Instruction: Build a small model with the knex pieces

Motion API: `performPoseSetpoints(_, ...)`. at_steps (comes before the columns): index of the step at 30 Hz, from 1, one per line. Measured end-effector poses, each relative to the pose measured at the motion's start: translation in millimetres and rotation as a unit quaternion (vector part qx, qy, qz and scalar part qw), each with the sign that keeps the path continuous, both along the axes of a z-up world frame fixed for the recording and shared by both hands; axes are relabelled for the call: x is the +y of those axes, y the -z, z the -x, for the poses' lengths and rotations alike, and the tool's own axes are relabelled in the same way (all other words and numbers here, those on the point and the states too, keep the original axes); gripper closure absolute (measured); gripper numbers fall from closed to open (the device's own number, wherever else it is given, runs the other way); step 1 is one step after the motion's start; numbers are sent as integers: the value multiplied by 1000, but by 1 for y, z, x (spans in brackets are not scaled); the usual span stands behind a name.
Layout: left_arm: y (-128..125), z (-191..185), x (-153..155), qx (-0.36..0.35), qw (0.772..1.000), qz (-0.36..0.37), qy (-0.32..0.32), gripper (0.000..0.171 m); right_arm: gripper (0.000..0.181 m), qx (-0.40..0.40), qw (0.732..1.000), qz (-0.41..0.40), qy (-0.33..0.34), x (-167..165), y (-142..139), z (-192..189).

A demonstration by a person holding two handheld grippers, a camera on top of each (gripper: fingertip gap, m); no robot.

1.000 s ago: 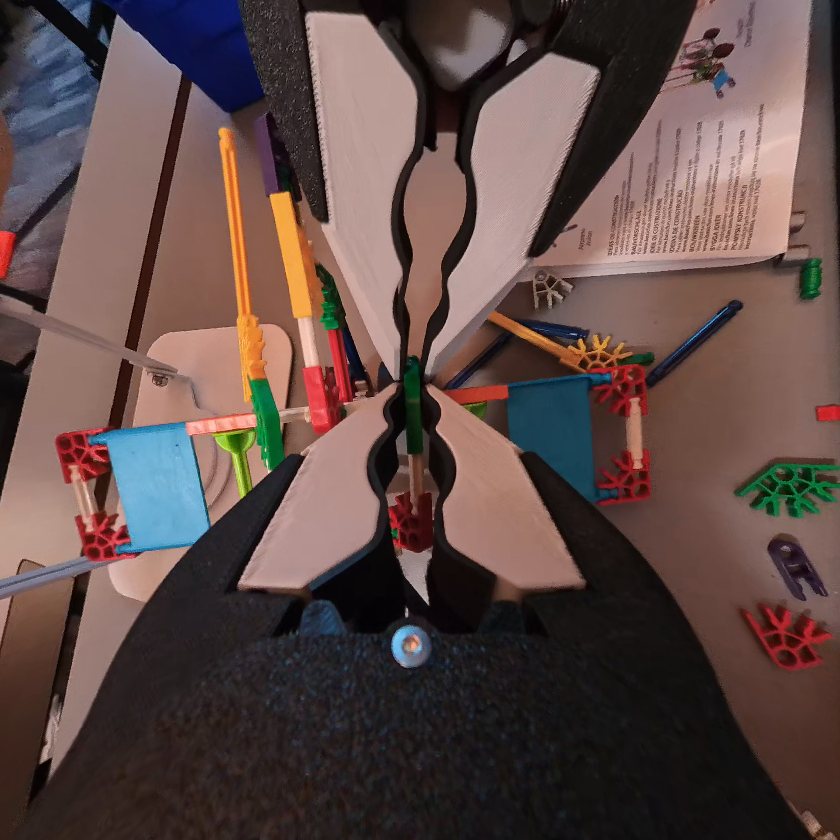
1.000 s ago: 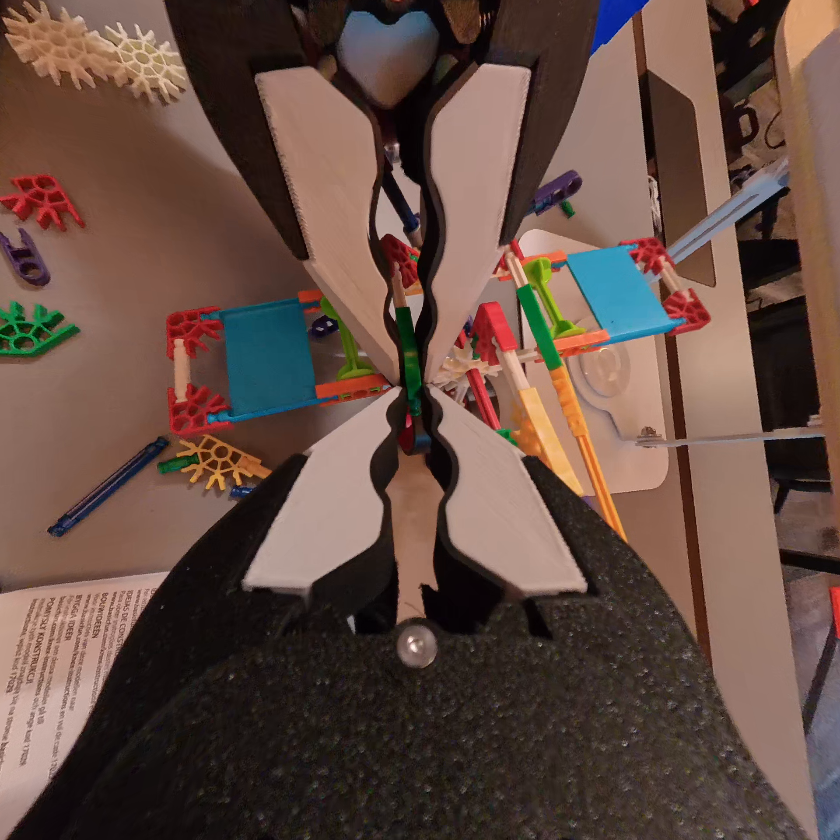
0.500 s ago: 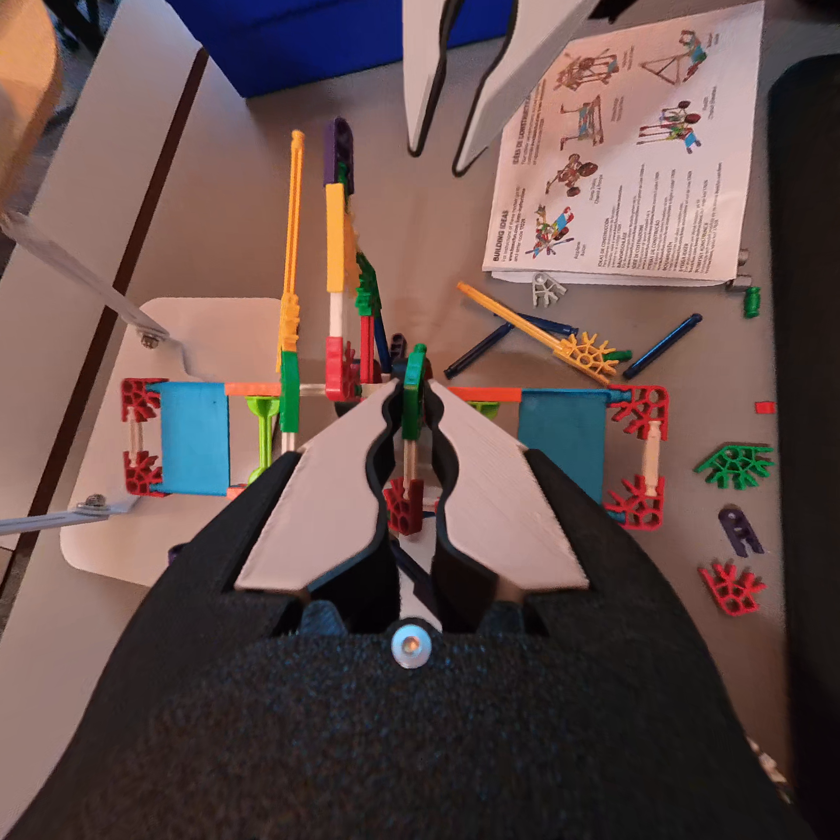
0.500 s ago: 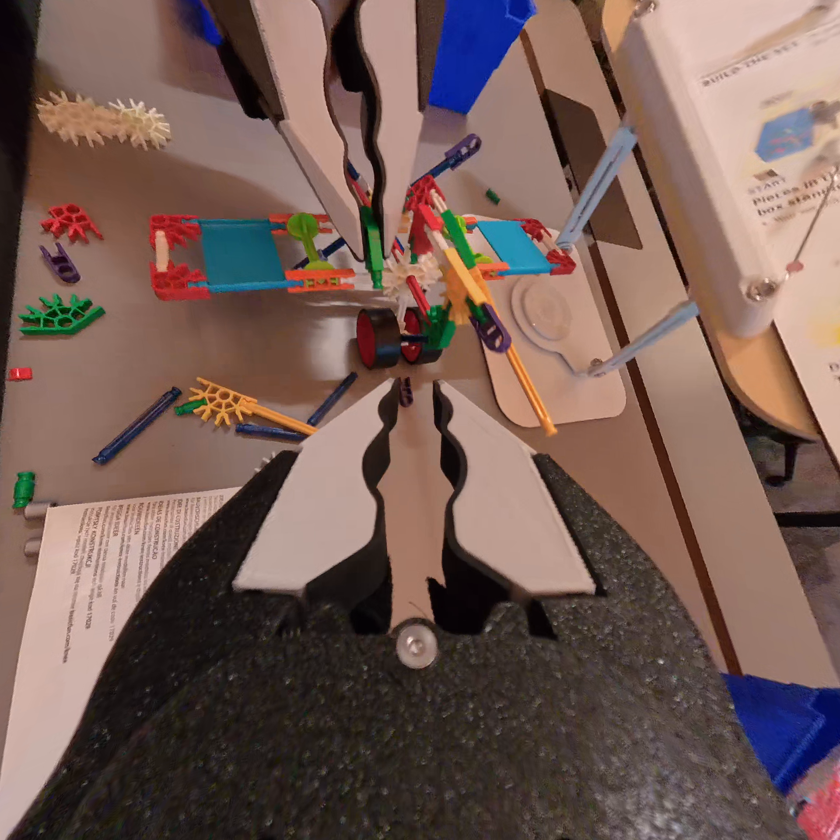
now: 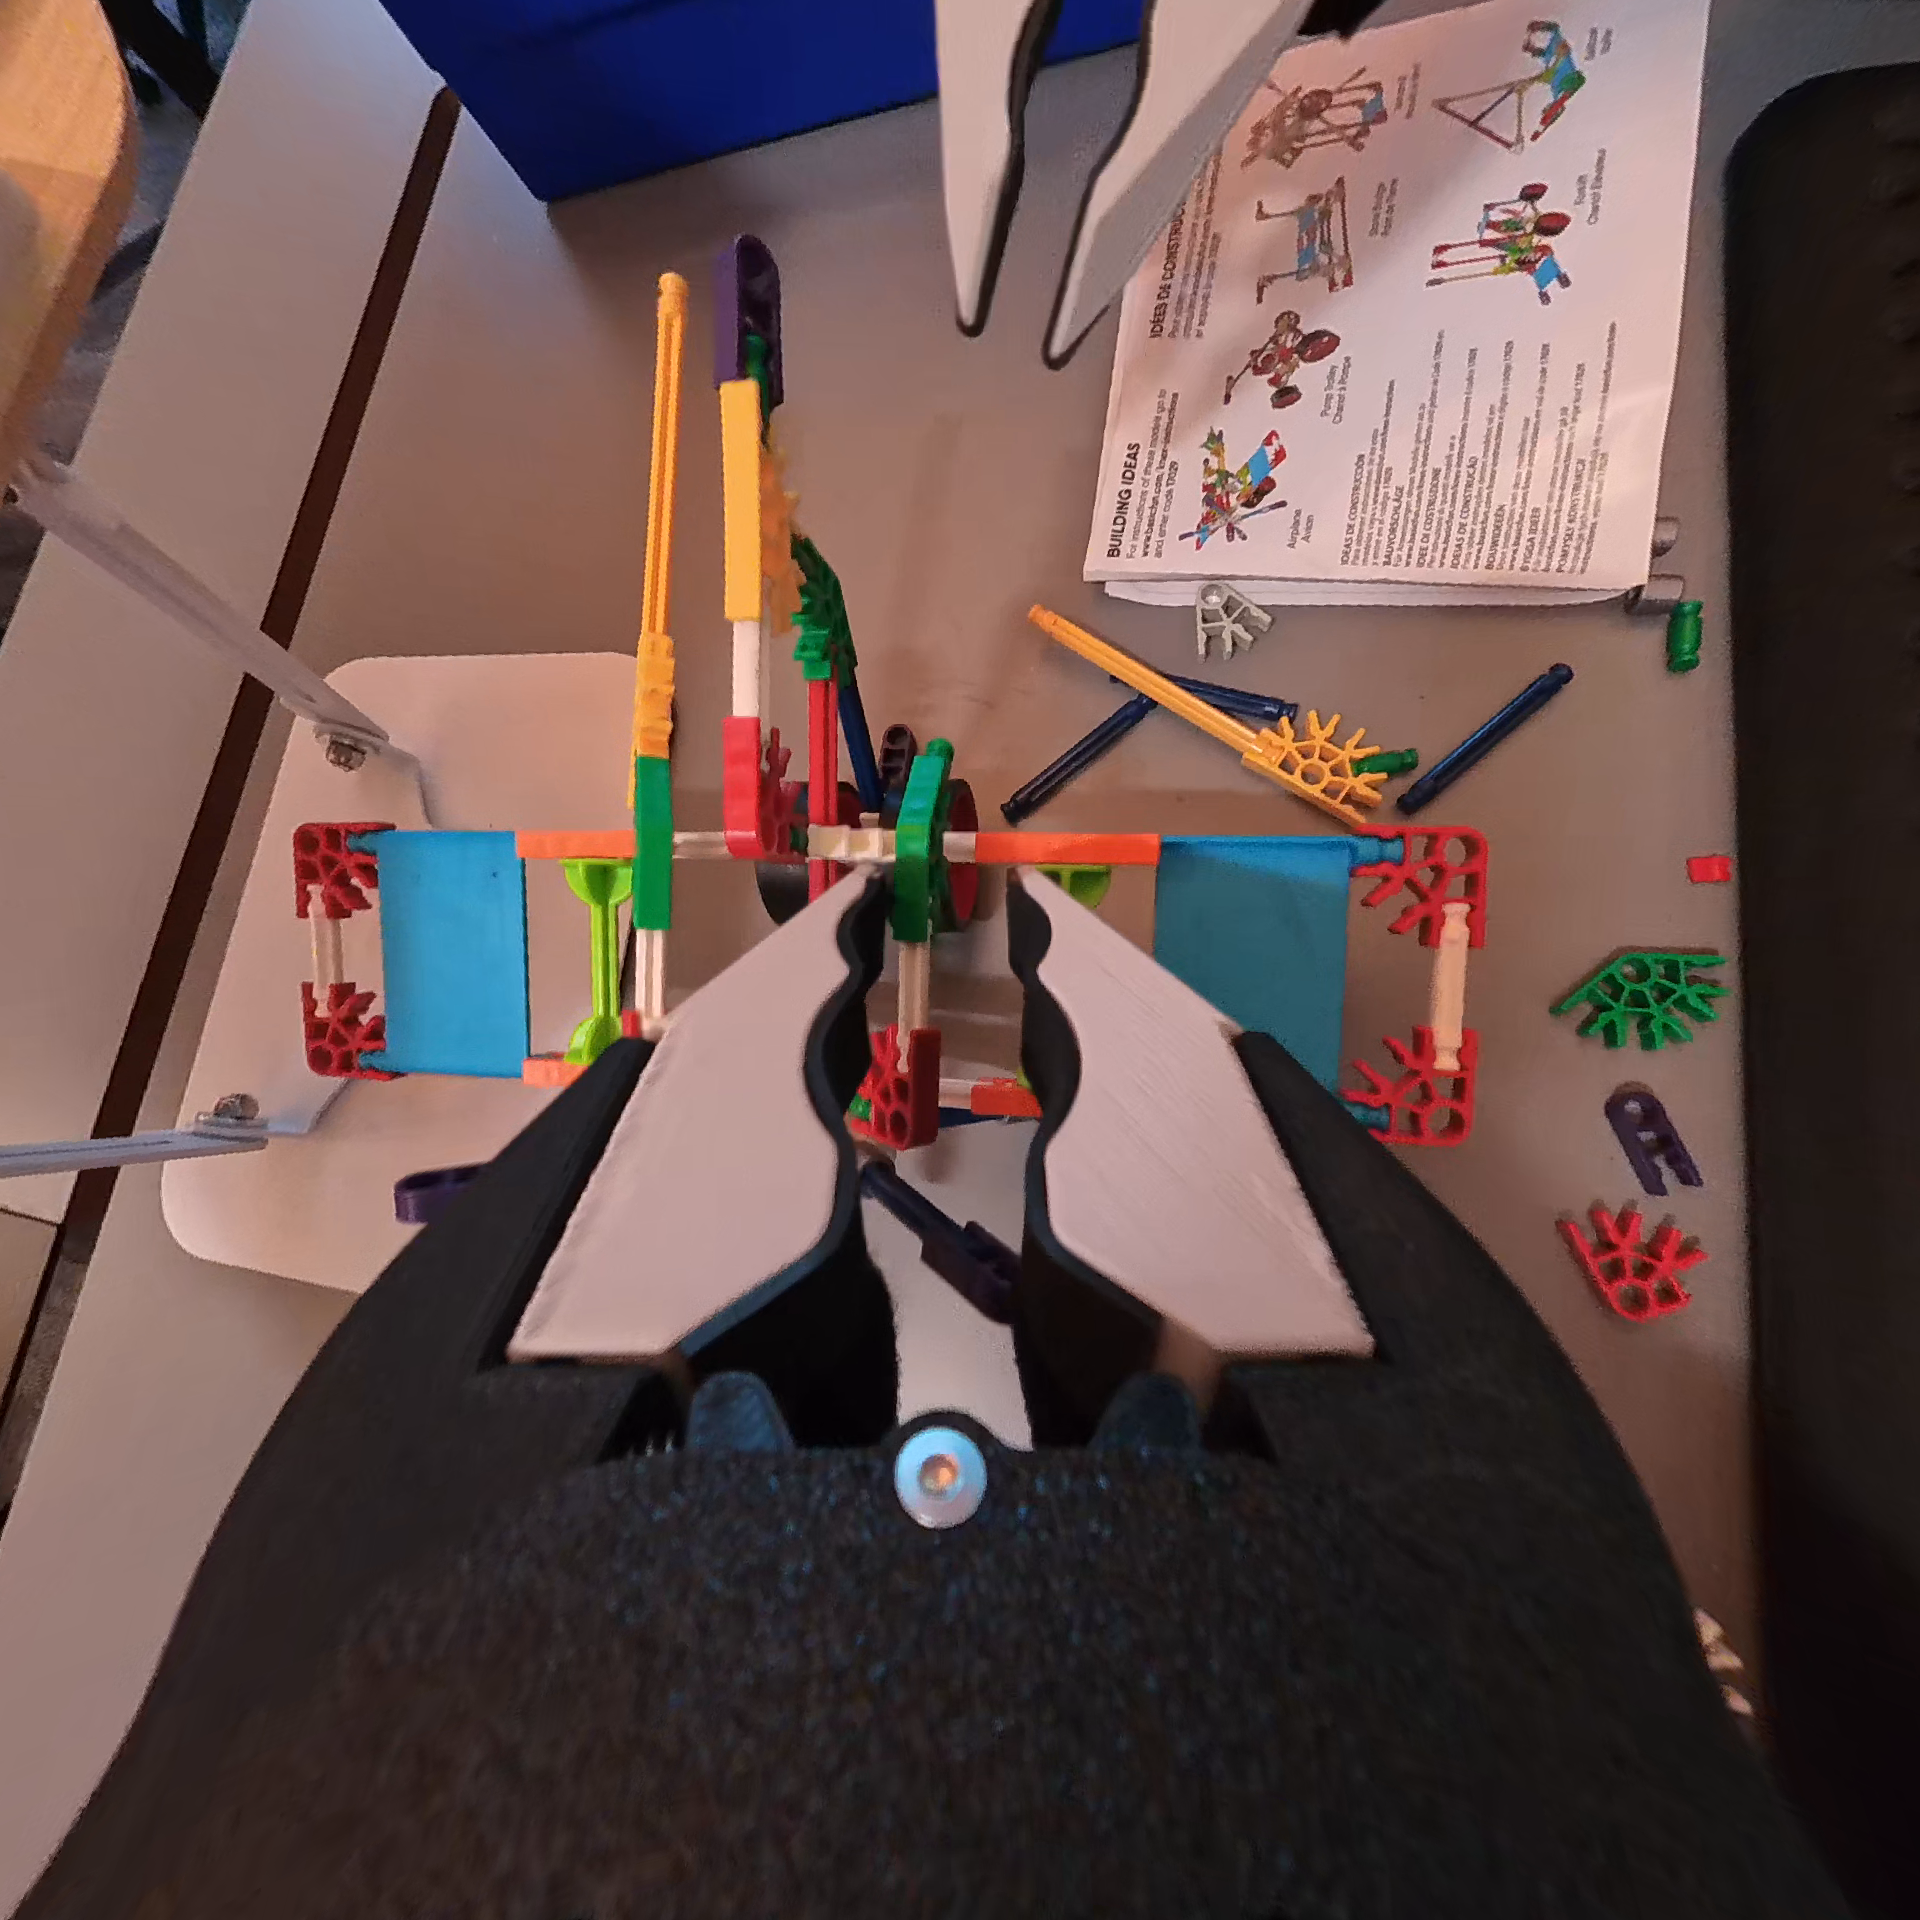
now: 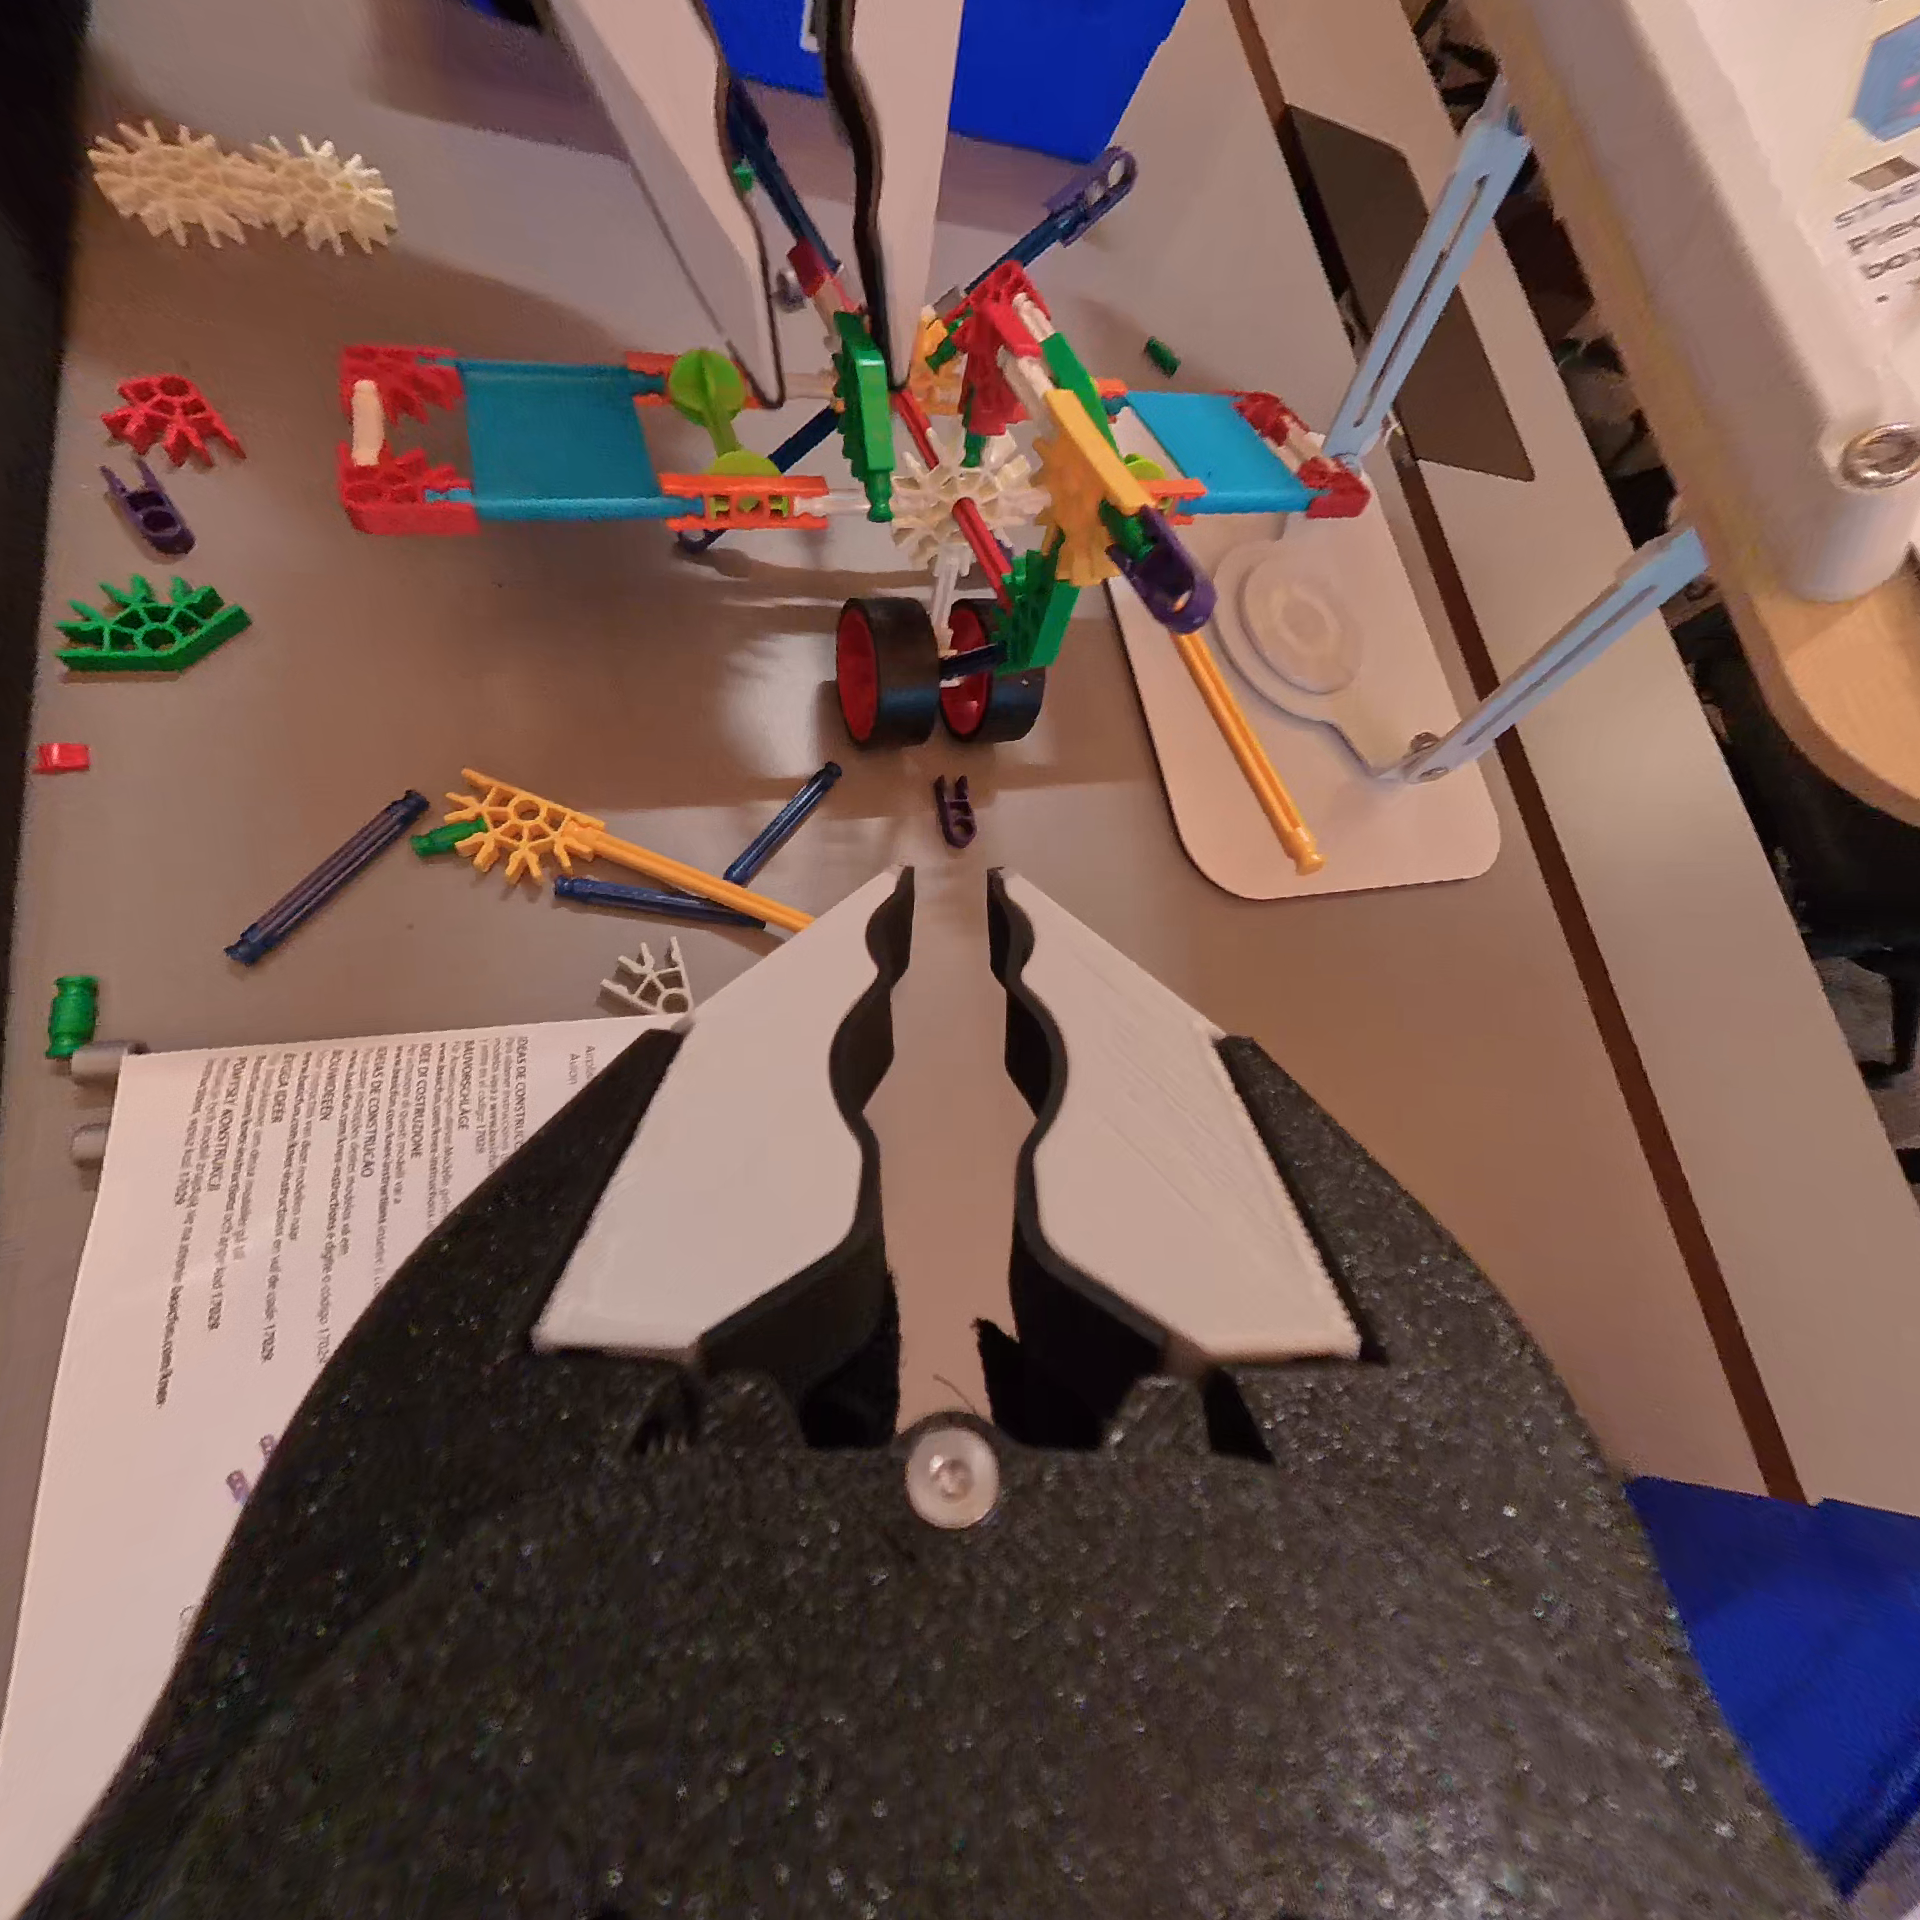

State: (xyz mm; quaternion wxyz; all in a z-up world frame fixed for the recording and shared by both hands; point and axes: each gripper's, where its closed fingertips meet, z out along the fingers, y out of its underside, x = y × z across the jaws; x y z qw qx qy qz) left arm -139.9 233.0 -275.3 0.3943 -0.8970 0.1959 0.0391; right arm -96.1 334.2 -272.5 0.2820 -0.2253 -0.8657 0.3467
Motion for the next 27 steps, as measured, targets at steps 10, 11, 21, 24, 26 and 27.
performPoseSetpoints(10,-4,1,-7,11,1000,4,-6,148,154,-128,987,-33,-96,-45,50,-44)
performPoseSetpoints(11,-4,1,-7,13,1000,6,-6,148,153,-138,983,-36,-112,-53,55,-48)
performPoseSetpoints(21,-8,-1,-14,13,1000,9,-4,146,146,-141,977,-87,-134,-77,75,-45)
performPoseSetpoints(24,-15,-1,-21,10,1000,4,-7,144,146,-129,979,-91,-130,-76,71,-41)
performPoseSetpoints(26,-21,-1,-27,14,1000,-1,-11,143,146,-123,979,-90,-133,-75,67,-41)
performPoseSetpoints(27,-26,0,-32,18,1000,-4,-17,142,146,-122,979,-93,-132,-74,68,-40)
